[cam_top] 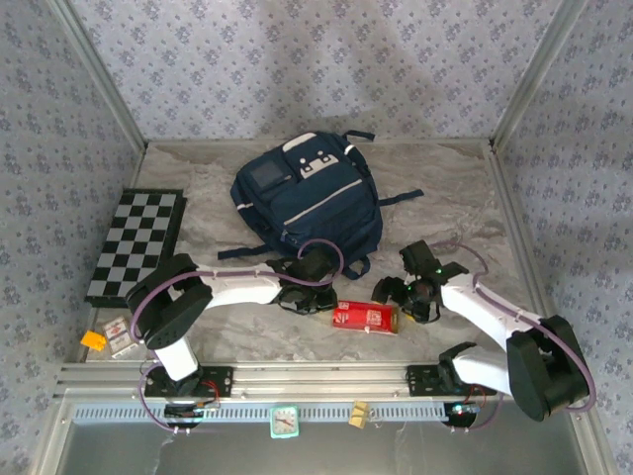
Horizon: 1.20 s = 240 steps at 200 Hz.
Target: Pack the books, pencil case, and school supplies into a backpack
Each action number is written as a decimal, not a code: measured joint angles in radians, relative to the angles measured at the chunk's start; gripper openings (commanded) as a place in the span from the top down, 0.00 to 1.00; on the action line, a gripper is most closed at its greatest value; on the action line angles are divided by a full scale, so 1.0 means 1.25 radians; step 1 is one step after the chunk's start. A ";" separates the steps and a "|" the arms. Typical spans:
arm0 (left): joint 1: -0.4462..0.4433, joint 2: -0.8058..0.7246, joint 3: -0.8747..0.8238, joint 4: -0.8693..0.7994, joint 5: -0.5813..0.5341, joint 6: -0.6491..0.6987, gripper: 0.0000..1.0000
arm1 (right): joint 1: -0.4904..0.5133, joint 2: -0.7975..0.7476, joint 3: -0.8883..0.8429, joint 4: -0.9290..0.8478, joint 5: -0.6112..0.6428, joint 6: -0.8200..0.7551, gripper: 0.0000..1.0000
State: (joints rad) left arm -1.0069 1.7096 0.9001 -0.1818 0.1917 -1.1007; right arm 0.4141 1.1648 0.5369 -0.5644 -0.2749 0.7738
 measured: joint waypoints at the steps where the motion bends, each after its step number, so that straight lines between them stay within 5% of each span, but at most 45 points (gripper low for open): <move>1: 0.000 0.000 0.000 0.000 0.000 0.000 0.84 | 0.000 0.000 0.000 0.001 -0.002 0.000 0.11; 107: 0.015 0.003 -0.010 -0.001 0.002 -0.010 0.89 | -0.040 -0.057 -0.015 0.059 -0.186 -0.027 0.17; 240: 0.015 0.000 -0.010 -0.005 -0.007 -0.006 0.89 | -0.087 -0.137 -0.038 0.074 -0.333 -0.080 0.99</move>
State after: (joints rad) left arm -0.9882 1.7092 0.8875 -0.1886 0.1825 -1.1088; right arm 0.3050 0.9932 0.4889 -0.4713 -0.6907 0.6739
